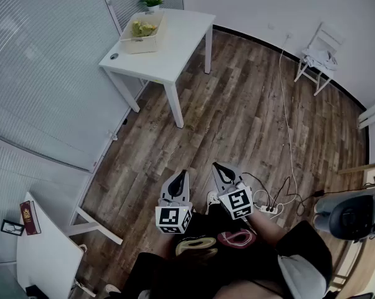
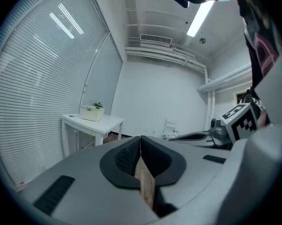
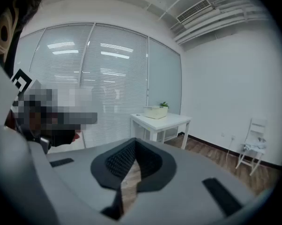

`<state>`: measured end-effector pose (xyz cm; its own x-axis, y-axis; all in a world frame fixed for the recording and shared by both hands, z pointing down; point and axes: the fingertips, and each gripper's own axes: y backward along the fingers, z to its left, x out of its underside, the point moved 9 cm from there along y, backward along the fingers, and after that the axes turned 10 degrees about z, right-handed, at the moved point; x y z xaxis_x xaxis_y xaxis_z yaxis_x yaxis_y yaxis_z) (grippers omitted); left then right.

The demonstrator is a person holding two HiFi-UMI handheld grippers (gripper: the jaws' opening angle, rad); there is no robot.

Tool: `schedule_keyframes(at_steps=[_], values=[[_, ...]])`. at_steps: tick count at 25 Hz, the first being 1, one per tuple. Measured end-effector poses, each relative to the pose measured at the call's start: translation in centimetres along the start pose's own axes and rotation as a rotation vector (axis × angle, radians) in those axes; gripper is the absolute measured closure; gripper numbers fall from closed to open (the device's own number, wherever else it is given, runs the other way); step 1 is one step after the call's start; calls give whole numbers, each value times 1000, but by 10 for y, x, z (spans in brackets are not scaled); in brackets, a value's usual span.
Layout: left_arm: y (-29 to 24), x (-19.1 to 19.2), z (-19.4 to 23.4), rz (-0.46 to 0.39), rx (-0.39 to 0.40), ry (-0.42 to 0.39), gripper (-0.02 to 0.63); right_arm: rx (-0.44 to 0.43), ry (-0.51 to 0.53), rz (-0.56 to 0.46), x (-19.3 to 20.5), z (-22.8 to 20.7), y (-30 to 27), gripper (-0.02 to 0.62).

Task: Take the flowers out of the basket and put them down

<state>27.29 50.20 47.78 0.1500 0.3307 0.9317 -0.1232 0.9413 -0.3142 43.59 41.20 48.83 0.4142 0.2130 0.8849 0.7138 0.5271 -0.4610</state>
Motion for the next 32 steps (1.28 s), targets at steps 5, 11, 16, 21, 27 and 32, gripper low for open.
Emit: schedule_keyframes(at_steps=[5,11,16,21,27,32], values=[[-1,-5,3,-9,-21,7,588,-11,9,12,-3,-3,-5,588],[-8,-7,1,-28,-50,5,588,-11,-11,-11,-5,-15,-9,587],[-11,-6,-1,-23,-90,17,588,-34,-105,-41,-3,-35,-12,586],[-19,-4,-4,-29,-126,22,588,-70,-104,-47,0,-46,-19,586],[-35,-3,-9,-37,-177,43,588,-104,-94,-55,4,-71,-27,585],[-44,2,-18,-42,-210,68,588,-125,-84,-34,11,-88,-29,586]])
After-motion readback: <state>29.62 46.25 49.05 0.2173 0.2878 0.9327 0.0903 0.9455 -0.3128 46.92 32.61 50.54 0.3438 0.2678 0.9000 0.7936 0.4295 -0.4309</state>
